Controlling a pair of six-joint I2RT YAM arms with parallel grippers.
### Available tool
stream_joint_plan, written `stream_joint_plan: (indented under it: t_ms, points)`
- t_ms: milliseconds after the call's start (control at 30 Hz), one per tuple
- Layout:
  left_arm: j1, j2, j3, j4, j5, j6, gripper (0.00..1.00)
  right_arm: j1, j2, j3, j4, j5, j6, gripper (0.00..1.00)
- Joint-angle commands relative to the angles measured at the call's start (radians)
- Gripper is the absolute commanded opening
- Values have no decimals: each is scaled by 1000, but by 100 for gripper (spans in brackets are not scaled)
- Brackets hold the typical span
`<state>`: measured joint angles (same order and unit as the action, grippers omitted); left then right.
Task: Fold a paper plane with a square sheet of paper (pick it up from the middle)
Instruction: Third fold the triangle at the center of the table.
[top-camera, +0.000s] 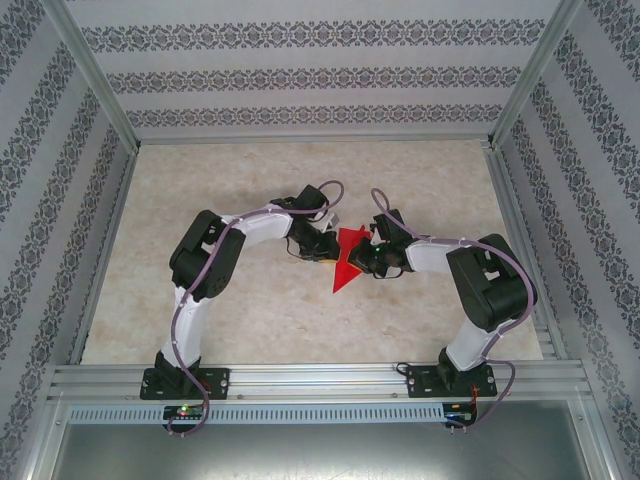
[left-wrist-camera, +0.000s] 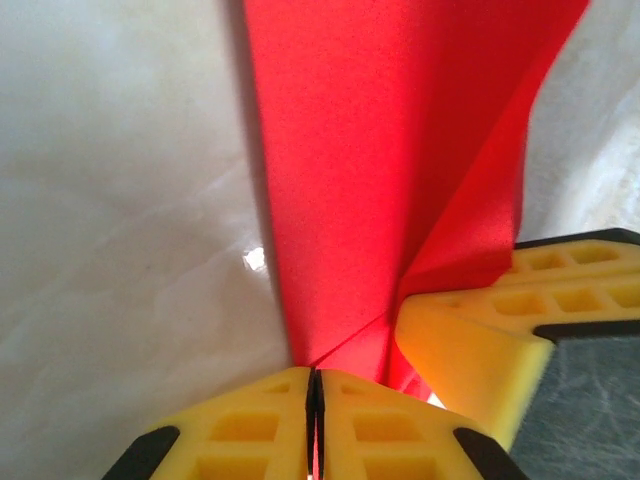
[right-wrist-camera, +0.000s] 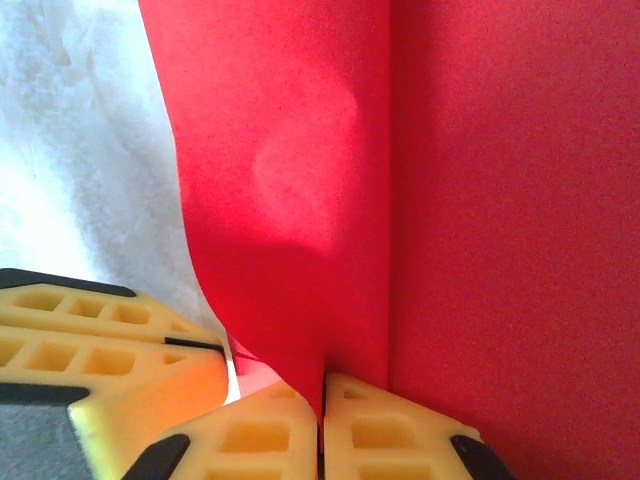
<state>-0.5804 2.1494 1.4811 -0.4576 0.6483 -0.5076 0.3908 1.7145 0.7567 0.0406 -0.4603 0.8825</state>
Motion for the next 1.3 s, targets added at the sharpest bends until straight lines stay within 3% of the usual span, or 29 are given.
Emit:
stream_joint_plan:
  t_ms: [0, 400, 767, 1267]
  points:
    - [-13, 6, -23, 43, -44, -47, 13, 3, -10, 11, -32, 30, -25, 8]
    - [-33, 30, -33, 44, -67, -50, 12, 5, -12, 10, -9, 19, -12, 8]
    - [-41, 79, -14, -24, -128, 39, 12, 22, -41, 38, 19, -31, 19, 8]
    - [-40, 81, -18, -12, -110, 58, 9, 5, 6, 29, 108, -54, 74, 8]
